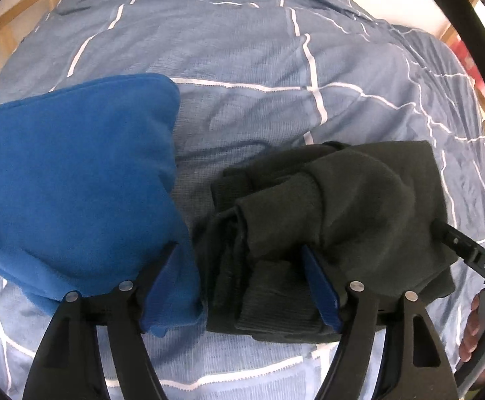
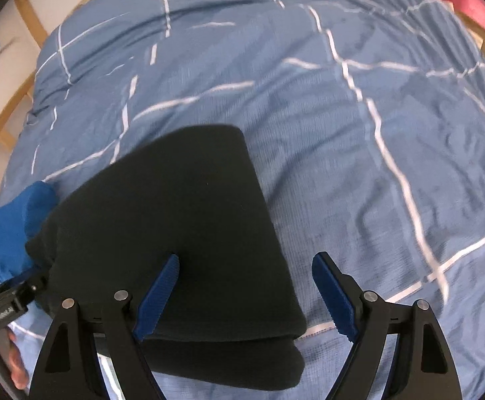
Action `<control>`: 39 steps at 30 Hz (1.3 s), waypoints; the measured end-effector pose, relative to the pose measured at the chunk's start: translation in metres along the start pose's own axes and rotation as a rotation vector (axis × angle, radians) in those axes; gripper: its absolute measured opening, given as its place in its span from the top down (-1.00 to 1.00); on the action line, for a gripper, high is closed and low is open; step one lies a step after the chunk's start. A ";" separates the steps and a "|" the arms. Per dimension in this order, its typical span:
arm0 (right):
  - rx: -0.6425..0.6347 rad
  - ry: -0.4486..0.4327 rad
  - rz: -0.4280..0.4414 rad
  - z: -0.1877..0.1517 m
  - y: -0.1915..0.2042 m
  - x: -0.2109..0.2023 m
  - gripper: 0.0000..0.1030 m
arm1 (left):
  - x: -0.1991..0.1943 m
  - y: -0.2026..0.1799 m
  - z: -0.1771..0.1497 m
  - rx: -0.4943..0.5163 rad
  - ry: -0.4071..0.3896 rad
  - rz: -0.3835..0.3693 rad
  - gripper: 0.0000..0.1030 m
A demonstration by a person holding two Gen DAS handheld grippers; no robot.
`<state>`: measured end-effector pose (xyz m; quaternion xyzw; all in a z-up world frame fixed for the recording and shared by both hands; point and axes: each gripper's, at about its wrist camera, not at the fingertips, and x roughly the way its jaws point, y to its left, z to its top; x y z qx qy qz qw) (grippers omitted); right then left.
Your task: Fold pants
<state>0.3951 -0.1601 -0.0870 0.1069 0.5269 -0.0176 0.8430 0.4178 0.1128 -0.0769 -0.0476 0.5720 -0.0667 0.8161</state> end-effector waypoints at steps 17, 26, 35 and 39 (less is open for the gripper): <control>0.046 0.063 0.071 -0.006 -0.009 0.037 -0.46 | 0.034 0.008 0.009 -0.032 0.072 -0.110 -0.51; -0.007 0.036 0.100 -0.003 -0.002 0.038 -0.01 | 0.025 -0.002 0.007 -0.016 0.066 -0.152 0.04; -0.002 -0.050 0.124 -0.008 -0.004 0.003 0.30 | -0.003 -0.009 0.003 0.010 -0.008 -0.146 0.48; -0.004 -0.071 0.119 -0.010 -0.009 -0.012 0.34 | -0.002 -0.014 0.001 0.016 -0.009 -0.146 0.47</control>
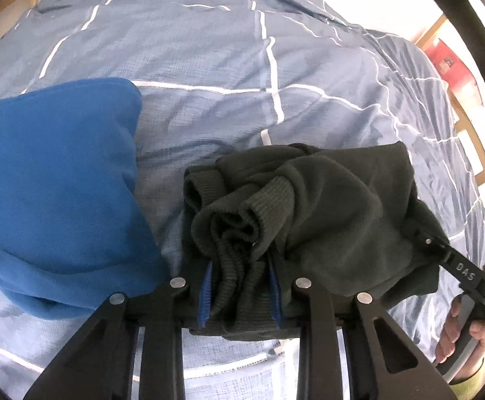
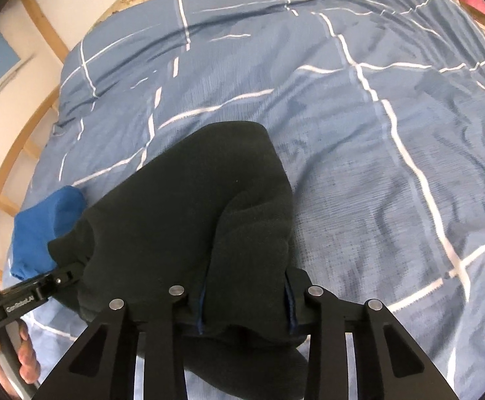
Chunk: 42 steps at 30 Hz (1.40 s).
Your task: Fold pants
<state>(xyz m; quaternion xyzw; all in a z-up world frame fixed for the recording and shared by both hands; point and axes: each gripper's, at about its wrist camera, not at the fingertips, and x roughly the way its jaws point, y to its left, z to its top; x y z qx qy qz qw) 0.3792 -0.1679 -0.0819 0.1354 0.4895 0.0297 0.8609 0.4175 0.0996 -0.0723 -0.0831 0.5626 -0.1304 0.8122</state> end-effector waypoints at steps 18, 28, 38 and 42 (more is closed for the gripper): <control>-0.026 0.041 -0.082 0.000 -0.008 0.009 0.35 | 0.030 0.002 -0.012 -0.044 0.052 0.008 0.06; 0.021 -0.004 -0.043 -0.005 -0.015 -0.003 0.36 | 0.000 -0.007 -0.012 -0.027 -0.051 -0.009 0.44; -0.040 -0.100 -0.037 -0.002 0.016 -0.052 0.37 | -0.056 -0.006 -0.010 0.010 -0.144 -0.026 0.46; -0.057 -0.134 -0.021 0.001 0.036 -0.075 0.37 | -0.098 0.004 -0.009 0.024 -0.186 -0.006 0.46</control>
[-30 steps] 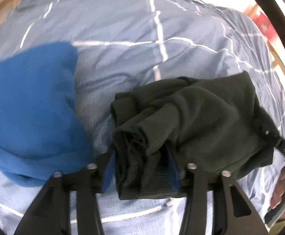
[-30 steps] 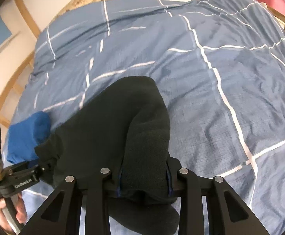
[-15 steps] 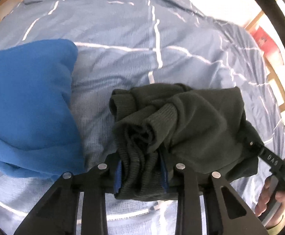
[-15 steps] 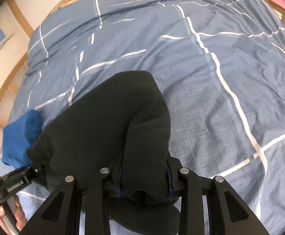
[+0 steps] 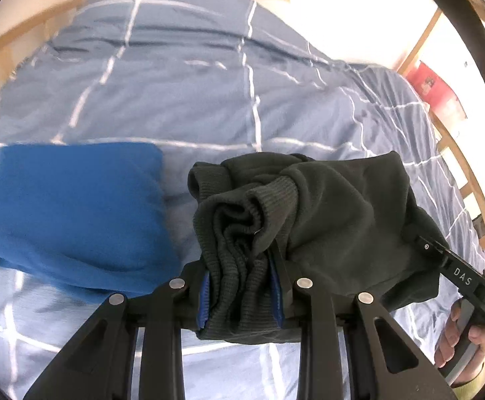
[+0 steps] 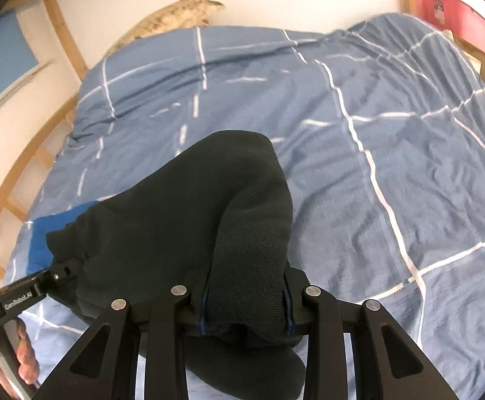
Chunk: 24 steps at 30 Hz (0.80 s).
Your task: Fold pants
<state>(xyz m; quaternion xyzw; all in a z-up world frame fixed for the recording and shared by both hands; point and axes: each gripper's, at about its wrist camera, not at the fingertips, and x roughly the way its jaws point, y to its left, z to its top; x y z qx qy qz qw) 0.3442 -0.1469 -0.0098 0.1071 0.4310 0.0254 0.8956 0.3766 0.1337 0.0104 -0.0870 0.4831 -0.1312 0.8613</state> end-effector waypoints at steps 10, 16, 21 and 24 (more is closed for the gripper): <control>-0.056 -0.053 0.101 0.014 0.089 -0.029 0.37 | -0.094 0.062 0.024 0.003 -0.106 0.104 0.45; -0.102 -0.063 0.168 0.021 0.160 -0.023 0.37 | -0.118 0.128 0.034 -0.048 -0.125 0.168 0.45; -0.135 -0.035 0.195 0.019 0.209 0.004 0.37 | -0.107 0.180 0.037 -0.099 -0.098 0.193 0.47; -0.153 -0.007 0.198 0.014 0.229 0.026 0.37 | -0.093 0.203 0.037 -0.121 -0.072 0.200 0.49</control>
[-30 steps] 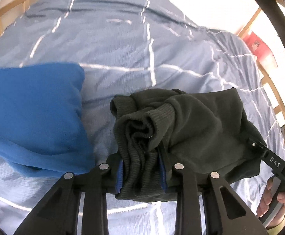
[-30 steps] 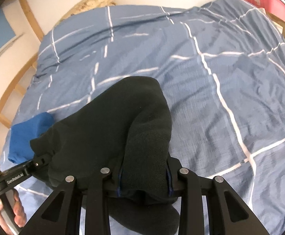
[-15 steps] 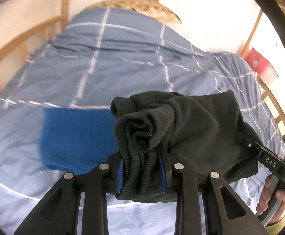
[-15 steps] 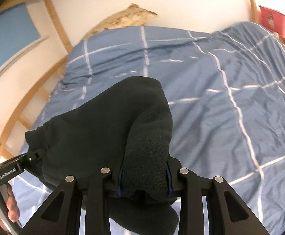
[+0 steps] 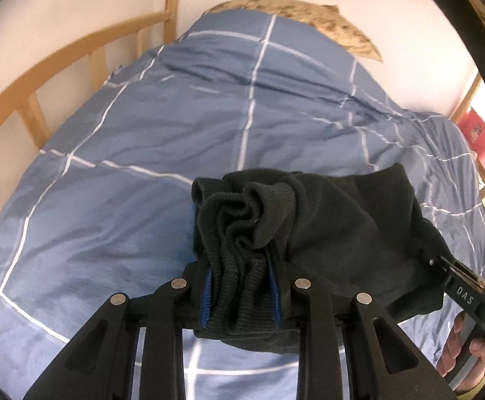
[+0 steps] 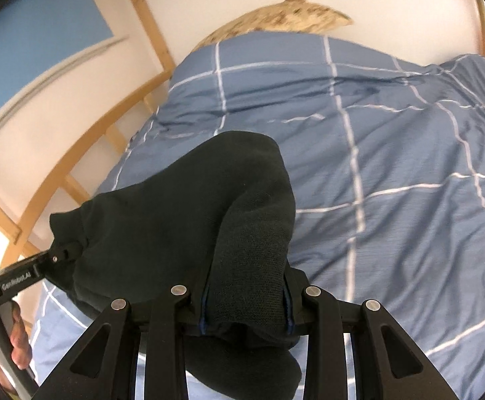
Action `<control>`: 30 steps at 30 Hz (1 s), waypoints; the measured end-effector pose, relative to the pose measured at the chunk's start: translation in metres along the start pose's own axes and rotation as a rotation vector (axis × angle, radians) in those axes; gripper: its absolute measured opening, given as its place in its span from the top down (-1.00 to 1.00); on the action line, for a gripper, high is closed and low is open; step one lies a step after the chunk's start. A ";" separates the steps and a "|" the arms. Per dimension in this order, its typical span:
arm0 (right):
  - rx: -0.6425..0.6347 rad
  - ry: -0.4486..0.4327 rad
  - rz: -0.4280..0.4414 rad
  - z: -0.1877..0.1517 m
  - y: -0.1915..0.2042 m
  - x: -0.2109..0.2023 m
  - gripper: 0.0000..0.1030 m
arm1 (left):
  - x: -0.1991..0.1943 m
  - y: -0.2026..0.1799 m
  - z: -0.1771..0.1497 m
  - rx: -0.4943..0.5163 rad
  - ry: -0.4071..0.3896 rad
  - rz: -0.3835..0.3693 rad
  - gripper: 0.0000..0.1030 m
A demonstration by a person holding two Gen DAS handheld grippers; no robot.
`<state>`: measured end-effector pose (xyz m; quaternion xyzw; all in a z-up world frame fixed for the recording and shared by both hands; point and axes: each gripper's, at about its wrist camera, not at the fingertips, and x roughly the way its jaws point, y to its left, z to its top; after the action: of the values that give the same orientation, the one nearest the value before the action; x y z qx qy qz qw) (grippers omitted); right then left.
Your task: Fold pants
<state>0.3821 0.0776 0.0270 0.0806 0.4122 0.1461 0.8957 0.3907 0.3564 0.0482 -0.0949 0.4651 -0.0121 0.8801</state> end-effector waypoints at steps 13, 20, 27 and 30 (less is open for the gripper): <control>0.003 0.094 -0.044 -0.040 0.005 0.096 0.35 | 0.071 0.041 -0.026 -0.004 0.039 0.004 0.46; -0.041 0.095 -0.086 -0.050 0.016 0.113 0.23 | 0.084 0.055 -0.034 -0.062 0.045 -0.021 0.36; -0.039 0.105 -0.153 -0.047 0.009 0.106 -0.41 | 0.066 0.045 -0.036 -0.009 0.001 0.127 -0.36; -0.088 0.062 -0.198 -0.044 0.014 0.087 -0.43 | 0.048 0.038 -0.038 0.017 -0.040 0.203 -0.35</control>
<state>0.3994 0.1199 -0.0599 -0.0045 0.4390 0.0772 0.8952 0.3838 0.3823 -0.0184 -0.0398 0.4545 0.0752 0.8867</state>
